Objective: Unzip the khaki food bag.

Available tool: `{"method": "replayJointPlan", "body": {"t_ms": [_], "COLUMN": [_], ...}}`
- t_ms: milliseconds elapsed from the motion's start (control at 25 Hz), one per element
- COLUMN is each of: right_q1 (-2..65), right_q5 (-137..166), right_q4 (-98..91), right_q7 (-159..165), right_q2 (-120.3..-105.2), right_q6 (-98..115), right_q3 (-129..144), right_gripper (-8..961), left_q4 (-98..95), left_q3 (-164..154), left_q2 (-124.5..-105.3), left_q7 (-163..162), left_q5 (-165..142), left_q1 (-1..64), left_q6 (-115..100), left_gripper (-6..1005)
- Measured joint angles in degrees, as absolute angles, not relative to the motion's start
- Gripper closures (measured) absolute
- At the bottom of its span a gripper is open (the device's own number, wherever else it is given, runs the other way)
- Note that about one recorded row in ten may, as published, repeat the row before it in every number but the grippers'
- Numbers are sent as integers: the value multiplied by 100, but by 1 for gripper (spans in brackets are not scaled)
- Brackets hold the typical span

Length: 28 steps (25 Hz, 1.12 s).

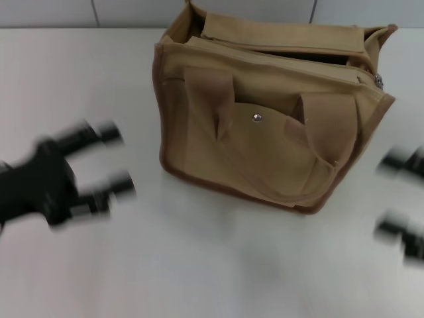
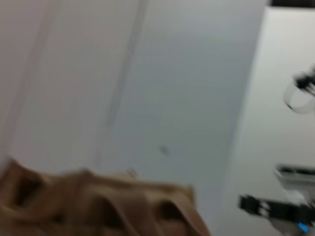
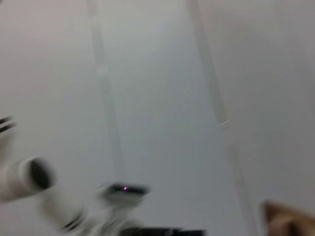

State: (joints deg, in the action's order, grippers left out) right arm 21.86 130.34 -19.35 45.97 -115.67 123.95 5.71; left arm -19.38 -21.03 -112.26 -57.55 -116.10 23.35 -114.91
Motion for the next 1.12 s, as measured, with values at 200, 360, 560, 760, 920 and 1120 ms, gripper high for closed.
{"method": "replayJointPlan", "body": {"t_ms": [200,360,560,760,920,1120], "right_q1": [2331,2403,2447,2454,2439,2410], "right_q5": [13079,13086,13087,13063,13057,13054], "right_q4": [-2097,-2259,-2247,-2236,-2235,-2237], "right_q7": [4587,4606,4622,4624,4627,4627], "right_q2": [-11663,-11808,-11829,-11830,-11837,-11855], "right_q6": [12232,12042,11966,11966,11966,11966], "right_q3": [1655,1887,1917,1874,1881,1879], "right_gripper": [174,174,173,173,173,173], "left_q4": [-2475,-2778,-2765,-2768,-2765,-2765], "left_q3": [-3596,-3806,-3765,-3761,-3762,-3760], "left_q2": [-11410,-11610,-11603,-11626,-11633,-11646], "left_q7": [-5688,-5695,-5727,-5727,-5723,-5696], "left_q5": [-11621,-11616,-11580,-11573,-11570,-11561], "left_q1": [2460,2436,2444,2475,2495,2501], "left_q6": [-11463,-11445,-11443,-11444,-11441,-11417], "left_gripper": [155,155,155,155,155,155]}}
